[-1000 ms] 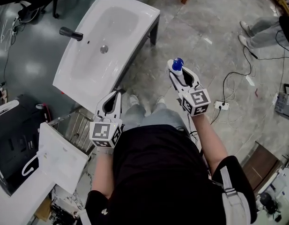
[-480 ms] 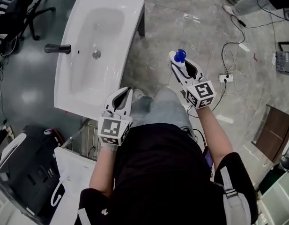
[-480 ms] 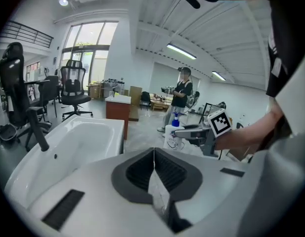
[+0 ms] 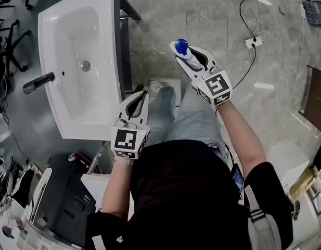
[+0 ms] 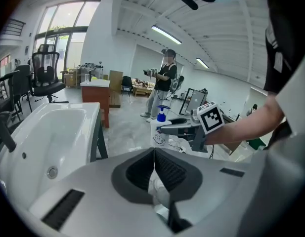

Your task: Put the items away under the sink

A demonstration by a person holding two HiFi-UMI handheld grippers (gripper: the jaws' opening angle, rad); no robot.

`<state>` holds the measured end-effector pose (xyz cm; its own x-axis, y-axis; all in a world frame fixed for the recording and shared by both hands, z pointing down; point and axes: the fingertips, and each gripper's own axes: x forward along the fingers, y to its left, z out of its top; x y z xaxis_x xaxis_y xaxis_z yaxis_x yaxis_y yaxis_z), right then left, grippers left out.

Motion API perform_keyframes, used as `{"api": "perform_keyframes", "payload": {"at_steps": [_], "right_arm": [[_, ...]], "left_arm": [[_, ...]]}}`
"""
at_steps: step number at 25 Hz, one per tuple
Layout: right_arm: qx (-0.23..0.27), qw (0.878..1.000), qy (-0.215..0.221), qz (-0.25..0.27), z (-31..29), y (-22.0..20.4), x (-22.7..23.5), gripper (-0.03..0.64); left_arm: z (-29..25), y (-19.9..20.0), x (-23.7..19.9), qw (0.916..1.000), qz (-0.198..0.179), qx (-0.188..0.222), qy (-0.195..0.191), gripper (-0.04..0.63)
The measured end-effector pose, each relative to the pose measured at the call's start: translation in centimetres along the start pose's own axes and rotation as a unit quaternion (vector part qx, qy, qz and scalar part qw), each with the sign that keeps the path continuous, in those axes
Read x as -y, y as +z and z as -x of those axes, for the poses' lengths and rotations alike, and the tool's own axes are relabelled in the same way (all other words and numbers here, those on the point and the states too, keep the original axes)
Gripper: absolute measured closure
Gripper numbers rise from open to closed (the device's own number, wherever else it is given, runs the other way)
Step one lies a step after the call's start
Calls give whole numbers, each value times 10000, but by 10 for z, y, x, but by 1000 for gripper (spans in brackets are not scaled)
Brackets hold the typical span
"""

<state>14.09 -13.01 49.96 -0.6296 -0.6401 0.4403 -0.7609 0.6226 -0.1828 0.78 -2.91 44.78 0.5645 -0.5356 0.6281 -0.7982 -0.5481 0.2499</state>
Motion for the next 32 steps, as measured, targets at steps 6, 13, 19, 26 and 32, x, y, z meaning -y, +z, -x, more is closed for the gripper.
{"api": "perform_keyframes", "payload": {"at_steps": [6,13,19,26,32], "right_arm": [[-47,9997,243,26,-31,-43,16,423],[-150,9968,768,188,-82,-102,9,423],[-257,9897,1279,583,-126,-151,-8,423],[-142,9754,1977,965,-182,-187,-52,425],[-2,9583,2527,1337,-228,-205,-90,423]], "left_arm": [[-42,-23,-9,9996,89,-232,163,572],[-90,-65,-34,9975,202,-312,597,572],[-120,-114,-47,9937,-137,-494,995,572],[-141,-155,-57,9901,-29,-412,1343,572],[-152,-180,-78,9843,-21,-455,1704,572]]}}
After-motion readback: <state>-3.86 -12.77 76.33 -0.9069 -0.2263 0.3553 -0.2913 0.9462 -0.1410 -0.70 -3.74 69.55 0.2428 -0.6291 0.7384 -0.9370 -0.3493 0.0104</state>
